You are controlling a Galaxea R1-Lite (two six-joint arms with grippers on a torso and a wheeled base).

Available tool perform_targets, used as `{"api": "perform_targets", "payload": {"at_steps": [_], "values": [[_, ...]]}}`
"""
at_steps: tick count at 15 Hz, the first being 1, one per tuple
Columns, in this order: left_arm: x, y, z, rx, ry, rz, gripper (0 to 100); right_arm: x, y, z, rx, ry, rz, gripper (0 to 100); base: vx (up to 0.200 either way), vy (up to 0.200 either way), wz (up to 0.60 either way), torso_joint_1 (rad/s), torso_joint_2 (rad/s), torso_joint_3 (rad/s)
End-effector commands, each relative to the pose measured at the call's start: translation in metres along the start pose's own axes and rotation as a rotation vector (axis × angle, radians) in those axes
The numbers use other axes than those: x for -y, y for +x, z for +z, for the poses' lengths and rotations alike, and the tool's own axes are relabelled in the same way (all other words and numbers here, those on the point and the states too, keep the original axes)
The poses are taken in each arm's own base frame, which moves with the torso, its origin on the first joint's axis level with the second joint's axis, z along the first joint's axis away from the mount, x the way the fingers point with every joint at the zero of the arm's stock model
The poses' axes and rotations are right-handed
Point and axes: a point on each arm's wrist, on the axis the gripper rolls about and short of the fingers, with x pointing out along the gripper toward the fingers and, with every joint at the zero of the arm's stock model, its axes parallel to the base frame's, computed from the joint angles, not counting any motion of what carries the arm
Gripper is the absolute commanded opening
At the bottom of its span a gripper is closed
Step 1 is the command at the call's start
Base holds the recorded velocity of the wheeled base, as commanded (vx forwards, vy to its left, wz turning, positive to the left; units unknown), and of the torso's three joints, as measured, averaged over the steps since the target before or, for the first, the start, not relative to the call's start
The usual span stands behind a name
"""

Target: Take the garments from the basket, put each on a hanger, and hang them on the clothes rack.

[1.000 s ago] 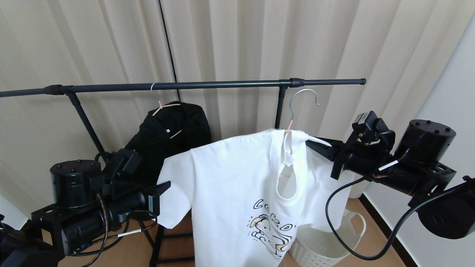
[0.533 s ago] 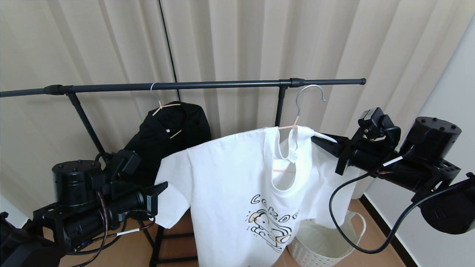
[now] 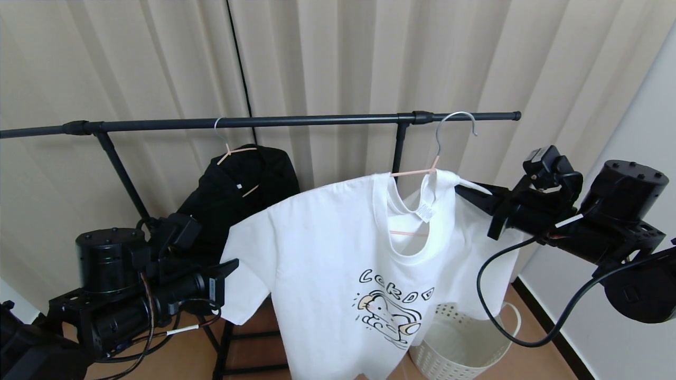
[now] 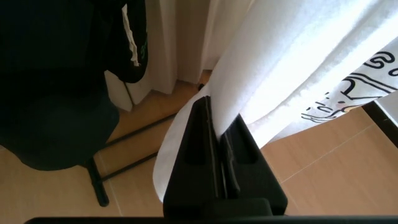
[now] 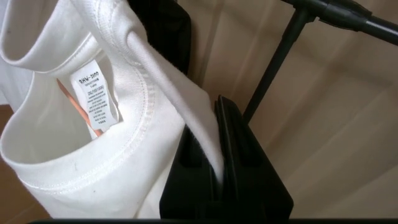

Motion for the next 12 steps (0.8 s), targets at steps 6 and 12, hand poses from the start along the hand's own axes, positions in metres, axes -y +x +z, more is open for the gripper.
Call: {"api": "perform_targets", "payload": {"at_steps": [6, 12], "values": [[0.0004, 0.0000, -0.0001, 0.000, -0.001, -0.002, 0, 0.0036, -0.0045, 0.0016, 0.010, 0.004, 0.024, 0, 0.000, 0.000, 0.00, 0.000, 0.00, 0.000], [0.0020, -0.0039, -0.0008, 0.007, 0.001, -0.011, 100, 0.0029, -0.0040, -0.0006, 0.003, 0.009, 0.027, 0, 0.000, 0.000, 0.00, 0.000, 0.00, 0.000]]}}
